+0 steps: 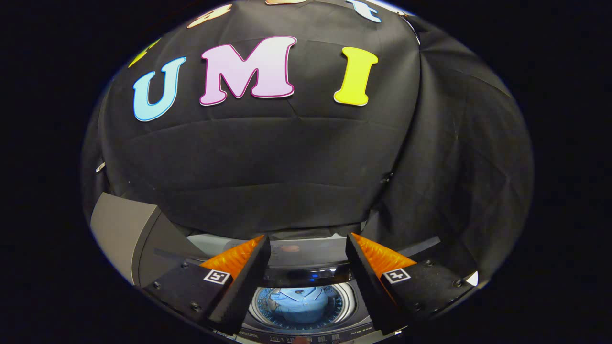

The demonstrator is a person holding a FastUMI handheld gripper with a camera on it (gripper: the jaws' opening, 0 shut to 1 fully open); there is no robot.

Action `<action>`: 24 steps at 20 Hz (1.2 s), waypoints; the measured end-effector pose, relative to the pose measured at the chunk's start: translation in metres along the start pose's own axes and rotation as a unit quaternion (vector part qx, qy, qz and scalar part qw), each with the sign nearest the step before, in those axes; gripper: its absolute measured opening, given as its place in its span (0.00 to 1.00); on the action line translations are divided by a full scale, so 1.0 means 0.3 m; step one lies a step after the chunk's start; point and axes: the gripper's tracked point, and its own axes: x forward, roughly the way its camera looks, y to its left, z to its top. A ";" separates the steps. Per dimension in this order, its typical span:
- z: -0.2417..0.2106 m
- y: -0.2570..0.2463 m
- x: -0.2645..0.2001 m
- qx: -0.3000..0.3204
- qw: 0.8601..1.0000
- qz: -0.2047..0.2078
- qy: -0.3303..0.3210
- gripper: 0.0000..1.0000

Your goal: Put the clothes into the washing machine and then close the washing machine lid.

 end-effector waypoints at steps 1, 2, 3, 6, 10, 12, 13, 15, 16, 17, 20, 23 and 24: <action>-0.003 0.001 -0.005 0.000 1.000 0.000 0.000 1.00; -0.007 -0.002 -0.007 0.001 1.000 0.000 -0.001 1.00; -0.009 -0.003 -0.010 0.001 1.000 0.000 -0.001 1.00; -0.030 -0.005 -0.024 0.001 1.000 0.002 0.003 1.00; -0.043 -0.010 -0.039 0.002 1.000 0.002 -0.008 0.99; -0.052 -0.011 -0.038 0.005 1.000 0.001 -0.007 1.00; -0.068 -0.012 -0.035 0.003 1.000 0.000 -0.002 0.99; -0.147 -0.003 -0.037 -0.005 1.000 0.004 0.022 0.99; -0.187 -0.011 -0.034 -0.008 0.999 0.002 0.033 0.98; -0.246 -0.023 -0.028 -0.010 0.999 -0.003 0.052 0.98; -0.444 -0.015 -0.006 -0.027 0.994 0.005 0.106 0.99; -0.618 -0.035 0.002 -0.040 0.987 0.008 0.153 0.99; -0.661 -0.038 -0.002 -0.037 0.986 0.008 0.165 0.99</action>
